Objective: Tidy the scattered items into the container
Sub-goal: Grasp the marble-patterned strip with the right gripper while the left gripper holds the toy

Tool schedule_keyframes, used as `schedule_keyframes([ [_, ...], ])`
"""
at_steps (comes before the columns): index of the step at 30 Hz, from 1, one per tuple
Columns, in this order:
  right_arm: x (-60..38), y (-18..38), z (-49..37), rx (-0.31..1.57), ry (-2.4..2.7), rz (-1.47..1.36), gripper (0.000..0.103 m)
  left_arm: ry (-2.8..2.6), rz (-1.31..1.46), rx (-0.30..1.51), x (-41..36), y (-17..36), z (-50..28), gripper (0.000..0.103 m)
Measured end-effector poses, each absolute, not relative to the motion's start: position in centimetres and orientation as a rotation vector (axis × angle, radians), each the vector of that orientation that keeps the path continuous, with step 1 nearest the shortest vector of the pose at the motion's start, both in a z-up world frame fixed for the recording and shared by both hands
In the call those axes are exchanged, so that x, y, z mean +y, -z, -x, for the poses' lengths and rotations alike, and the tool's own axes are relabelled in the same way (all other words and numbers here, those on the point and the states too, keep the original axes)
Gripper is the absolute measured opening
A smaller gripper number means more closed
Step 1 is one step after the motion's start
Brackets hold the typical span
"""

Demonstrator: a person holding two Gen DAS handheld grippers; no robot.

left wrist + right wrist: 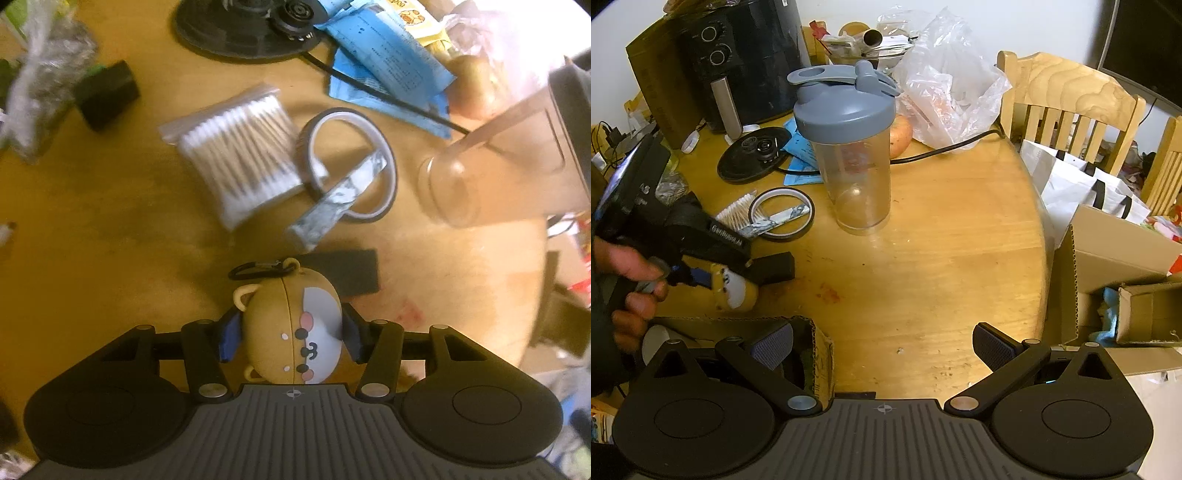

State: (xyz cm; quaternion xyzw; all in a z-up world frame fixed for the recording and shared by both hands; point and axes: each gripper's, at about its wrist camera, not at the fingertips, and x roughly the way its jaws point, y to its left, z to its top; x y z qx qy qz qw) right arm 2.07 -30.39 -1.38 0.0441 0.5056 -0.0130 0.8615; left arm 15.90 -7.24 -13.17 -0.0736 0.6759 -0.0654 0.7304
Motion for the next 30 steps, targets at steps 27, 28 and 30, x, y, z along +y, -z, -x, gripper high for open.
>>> schedule_keyframes([
  [27, -27.3, 0.9, -3.7, 1.059, -0.102, 0.022, 0.103, -0.003, -0.092, 1.099, -5.4, -2.0, -12.2, 0.053],
  [28, -27.0, 0.8, -3.7, 1.060, -0.108, 0.025, 0.103, -0.005, -0.095, 1.085, -5.4, -2.6, -12.2, 0.053],
  [30, -26.6, 0.8, -3.7, 1.059, -0.119, 0.032, 0.103, -0.007, -0.101, 1.049, -5.4, -3.6, -12.0, 0.053],
])
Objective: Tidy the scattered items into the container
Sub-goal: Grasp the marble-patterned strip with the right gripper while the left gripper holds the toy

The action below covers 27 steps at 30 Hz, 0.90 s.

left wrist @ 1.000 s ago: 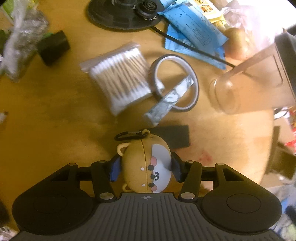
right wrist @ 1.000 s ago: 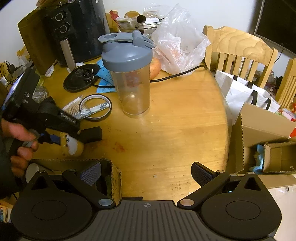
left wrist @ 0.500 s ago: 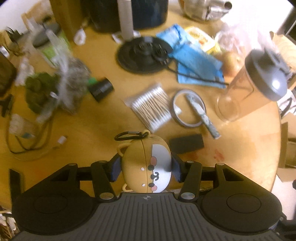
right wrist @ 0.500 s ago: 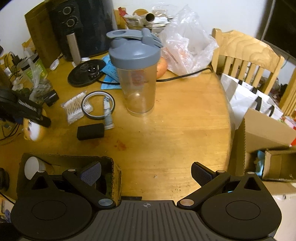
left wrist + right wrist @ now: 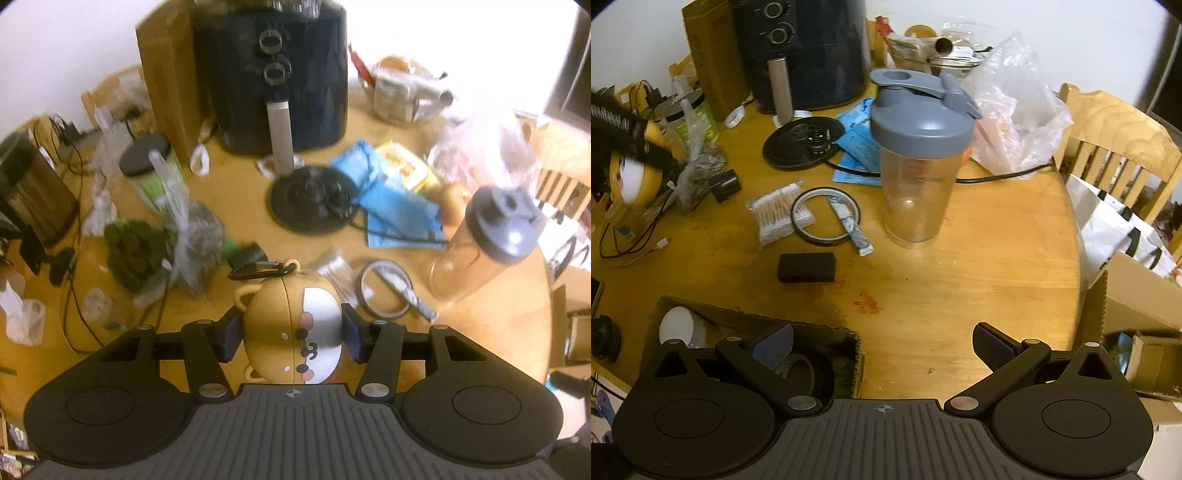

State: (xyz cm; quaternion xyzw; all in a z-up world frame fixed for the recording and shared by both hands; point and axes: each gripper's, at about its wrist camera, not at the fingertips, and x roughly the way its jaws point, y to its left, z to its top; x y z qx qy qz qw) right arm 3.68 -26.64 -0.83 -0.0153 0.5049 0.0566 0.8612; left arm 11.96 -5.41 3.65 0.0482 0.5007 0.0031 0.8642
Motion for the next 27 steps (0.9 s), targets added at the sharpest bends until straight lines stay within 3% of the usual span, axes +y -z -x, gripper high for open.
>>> schedule_keyframes([
  [13, -25.0, 0.3, -4.0, 1.047, -0.163, 0.058, 0.103, -0.033, -0.113, 0.948, -4.6, -7.5, -11.4, 0.053],
  [24, -24.3, 0.2, -5.3, 1.026, -0.211, 0.061, 0.102, -0.061, -0.031, 1.076, -0.8, -3.9, -10.3, 0.053],
  [27, -24.0, 0.4, -6.3, 1.018, -0.243, 0.060, 0.096, -0.074, -0.005, 1.118, 0.5, -2.8, -9.8, 0.053],
])
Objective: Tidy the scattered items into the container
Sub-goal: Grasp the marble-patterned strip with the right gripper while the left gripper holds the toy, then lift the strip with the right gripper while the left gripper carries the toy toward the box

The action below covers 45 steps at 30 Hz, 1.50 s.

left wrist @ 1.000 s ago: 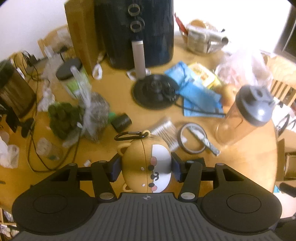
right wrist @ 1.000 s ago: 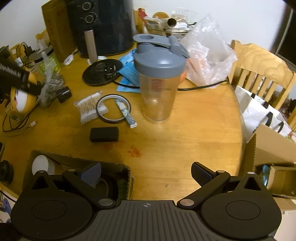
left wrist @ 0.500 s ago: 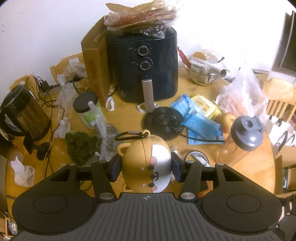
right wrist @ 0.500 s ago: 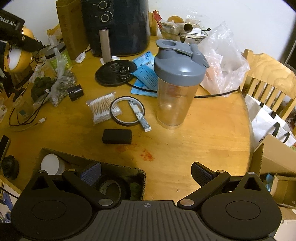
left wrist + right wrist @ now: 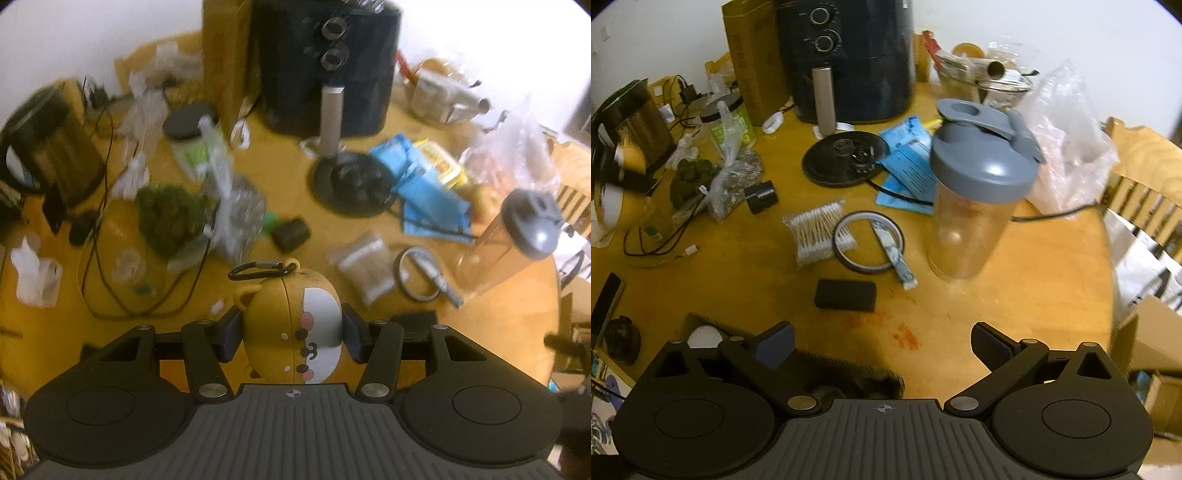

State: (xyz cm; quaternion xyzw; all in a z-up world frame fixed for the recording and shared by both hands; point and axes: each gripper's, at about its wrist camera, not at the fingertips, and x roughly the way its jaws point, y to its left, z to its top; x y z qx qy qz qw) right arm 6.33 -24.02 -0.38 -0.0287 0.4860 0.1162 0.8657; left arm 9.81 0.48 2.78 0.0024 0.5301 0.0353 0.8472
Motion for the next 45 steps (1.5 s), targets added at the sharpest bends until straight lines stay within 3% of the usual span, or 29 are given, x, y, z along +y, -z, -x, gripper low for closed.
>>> schedule_keyframes([
  [4, -23.3, 1.0, -8.1, 1.007, -0.288, 0.076, 0.092, -0.098, 0.017, 1.148, 1.7, -2.0, -9.2, 0.053],
  [12, -21.1, 5.2, -12.4, 1.017, -0.325, 0.167, 0.065, -0.136, 0.044, 1.152, 3.3, -1.7, -8.6, 0.053],
  [22, -19.0, 8.9, -16.7, 1.030, -0.296, 0.237, 0.062, -0.196, 0.071, 1.142, 5.4, -2.1, -8.2, 0.053],
  [31, -17.6, 11.3, -19.0, 1.081, -0.270, 0.277, 0.053, -0.243, 0.099, 1.138, 7.0, -2.3, -7.6, 0.053],
  [34, -17.7, 11.9, -19.7, 1.106, -0.263, 0.265, 0.045, -0.253, 0.107, 1.137, 7.5, -2.4, -7.4, 0.053],
  [37, -17.7, 11.9, -20.1, 1.116, -0.262, 0.269, 0.017, -0.265, 0.118, 1.137, 7.8, -2.4, -7.2, 0.053],
  [45, -18.1, 10.6, -19.4, 1.126, -0.244, 0.265, 0.017, -0.298, 0.149, 1.141, 8.5, -2.4, -6.5, 0.053],
])
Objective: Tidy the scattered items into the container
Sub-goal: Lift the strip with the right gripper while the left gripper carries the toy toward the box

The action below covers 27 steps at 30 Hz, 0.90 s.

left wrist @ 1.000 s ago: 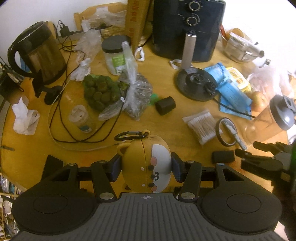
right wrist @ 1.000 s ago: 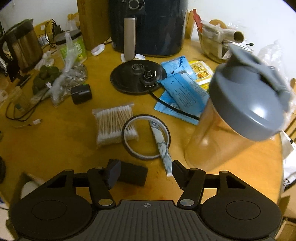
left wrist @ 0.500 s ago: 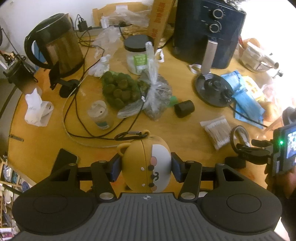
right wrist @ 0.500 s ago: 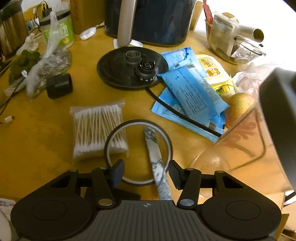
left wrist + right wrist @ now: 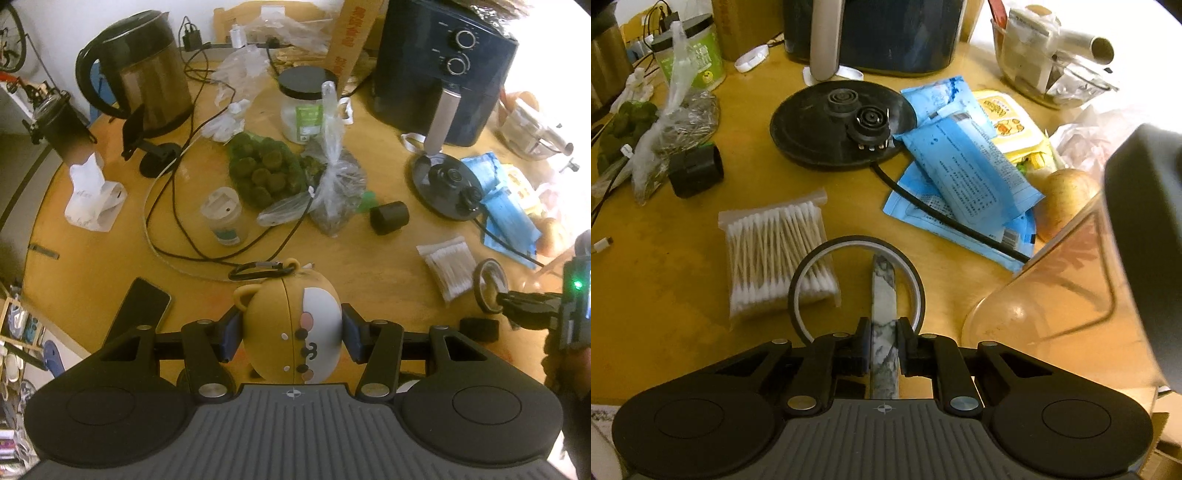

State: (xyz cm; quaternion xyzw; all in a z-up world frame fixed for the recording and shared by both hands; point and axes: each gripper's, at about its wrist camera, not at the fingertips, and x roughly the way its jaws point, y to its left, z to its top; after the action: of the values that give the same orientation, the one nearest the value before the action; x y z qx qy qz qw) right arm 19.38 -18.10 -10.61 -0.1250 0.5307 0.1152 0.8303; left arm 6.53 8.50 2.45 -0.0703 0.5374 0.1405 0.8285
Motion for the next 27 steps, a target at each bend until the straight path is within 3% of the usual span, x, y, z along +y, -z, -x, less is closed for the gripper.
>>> schedule_keyframes([
  [27, -19.4, 4.6, -14.1, 1.034, -0.320, 0.213, 0.017, -0.263, 0.165, 1.205, 6.4, -1.0, -3.3, 0.053],
])
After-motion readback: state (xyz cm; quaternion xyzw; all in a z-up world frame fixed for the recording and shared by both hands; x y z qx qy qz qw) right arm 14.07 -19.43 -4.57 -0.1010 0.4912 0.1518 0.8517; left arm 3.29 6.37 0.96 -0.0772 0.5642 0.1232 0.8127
